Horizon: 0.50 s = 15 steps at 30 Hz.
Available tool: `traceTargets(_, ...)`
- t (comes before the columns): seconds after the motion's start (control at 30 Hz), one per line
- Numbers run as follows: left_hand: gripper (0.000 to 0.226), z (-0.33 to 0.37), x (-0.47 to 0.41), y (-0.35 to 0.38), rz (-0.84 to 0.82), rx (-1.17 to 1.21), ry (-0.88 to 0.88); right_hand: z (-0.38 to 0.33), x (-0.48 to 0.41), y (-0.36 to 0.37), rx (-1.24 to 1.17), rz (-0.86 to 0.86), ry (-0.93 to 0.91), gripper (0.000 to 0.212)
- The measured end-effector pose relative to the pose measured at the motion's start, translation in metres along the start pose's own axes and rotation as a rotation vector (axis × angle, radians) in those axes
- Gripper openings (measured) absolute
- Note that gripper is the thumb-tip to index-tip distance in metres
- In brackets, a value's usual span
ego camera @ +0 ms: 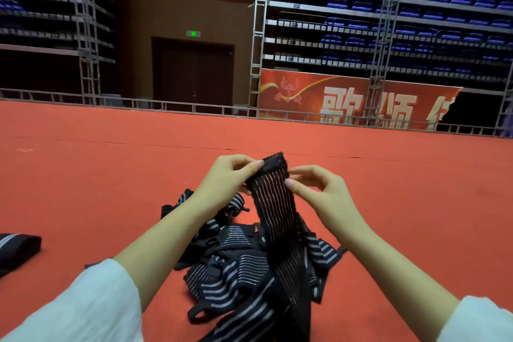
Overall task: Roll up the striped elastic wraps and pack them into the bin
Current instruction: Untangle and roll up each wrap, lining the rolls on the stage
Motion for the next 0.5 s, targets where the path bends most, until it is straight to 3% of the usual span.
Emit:
traceTargets(0.13,0.025,0.041,0.004,0.012,-0.066,0.114,0.033,-0.044,0.003,0.012,-0.161,-0.116,-0.018,0.033)
traceTargets(0.2,0.034,0.064,0.007,0.012,-0.092,0.124,0.048,-0.062,0.003,0.009,-0.246,-0.095,-0.028,0.033)
traceTargets(0.33,0.016,0.109,0.014,-0.014,0.049,-0.025,0.227,-0.095,0.001,-0.007,-0.302,0.033,-0.04,0.022)
traceTargets(0.4,0.022,0.129,0.019,-0.034,0.119,-0.077,0.255,-0.115,0.003,-0.009,-0.327,0.034,-0.035,0.016)
traceTargets(0.5,0.02,0.166,0.038,-0.058,0.087,-0.054,0.284,-0.155,0.009,-0.005,-0.374,-0.019,-0.082,0.012)
Point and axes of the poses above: each hand's wrist, its own x-axis away from the middle knuckle, its own y-axis out of the palm, z = x × y, the point moved 5 cm from there along -x, towards the middle knuckle, and after that the axes turned 11 degrees about z, right-handed, at the moved point
